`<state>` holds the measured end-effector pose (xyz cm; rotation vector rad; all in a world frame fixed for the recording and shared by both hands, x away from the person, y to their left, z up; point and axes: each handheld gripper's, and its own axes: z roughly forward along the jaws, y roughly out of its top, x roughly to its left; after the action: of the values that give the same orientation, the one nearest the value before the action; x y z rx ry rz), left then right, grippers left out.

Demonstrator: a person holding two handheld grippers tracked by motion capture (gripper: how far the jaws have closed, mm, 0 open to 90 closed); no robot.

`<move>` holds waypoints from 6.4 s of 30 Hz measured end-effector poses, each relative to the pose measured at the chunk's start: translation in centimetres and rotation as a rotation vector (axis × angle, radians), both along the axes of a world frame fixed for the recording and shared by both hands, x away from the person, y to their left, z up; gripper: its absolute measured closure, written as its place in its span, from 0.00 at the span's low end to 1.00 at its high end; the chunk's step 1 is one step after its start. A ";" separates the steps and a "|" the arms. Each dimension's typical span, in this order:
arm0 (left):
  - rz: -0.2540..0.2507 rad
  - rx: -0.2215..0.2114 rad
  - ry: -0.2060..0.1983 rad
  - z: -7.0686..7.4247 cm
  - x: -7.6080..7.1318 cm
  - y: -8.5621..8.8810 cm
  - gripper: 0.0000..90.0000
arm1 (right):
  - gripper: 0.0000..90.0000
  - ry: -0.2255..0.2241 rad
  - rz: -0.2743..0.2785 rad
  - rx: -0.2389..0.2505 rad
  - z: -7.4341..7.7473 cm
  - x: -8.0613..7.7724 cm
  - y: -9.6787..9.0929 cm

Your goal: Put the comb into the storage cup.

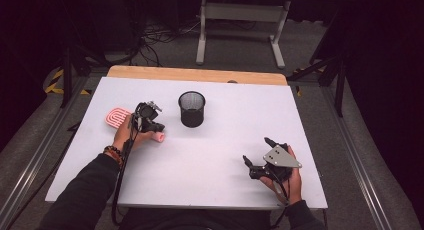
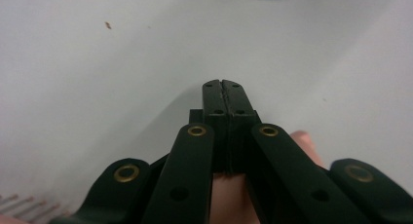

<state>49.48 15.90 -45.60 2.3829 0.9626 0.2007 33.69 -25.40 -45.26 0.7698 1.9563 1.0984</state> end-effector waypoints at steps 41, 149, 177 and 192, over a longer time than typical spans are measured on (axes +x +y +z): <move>-0.013 -0.065 -0.050 -1.4 -7.2 8.6 1.00 | 0.11 0.010 0.000 -0.029 -0.3 0.1 0.3; 0.199 -0.163 -0.466 1.5 -7.2 7.0 0.77 | 0.06 0.026 -0.055 0.070 0.9 0.6 0.4; 0.022 -0.331 -0.645 3.1 -10.2 2.1 0.77 | 0.07 0.052 0.007 0.225 3.6 3.0 5.6; -0.082 -0.312 -0.650 2.3 -10.7 -1.5 0.77 | 0.07 0.105 0.132 0.337 4.7 4.4 8.0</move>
<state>38.80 14.38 -43.33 1.8718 0.5353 0.6881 38.07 -17.41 -40.57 0.9002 1.9559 1.5201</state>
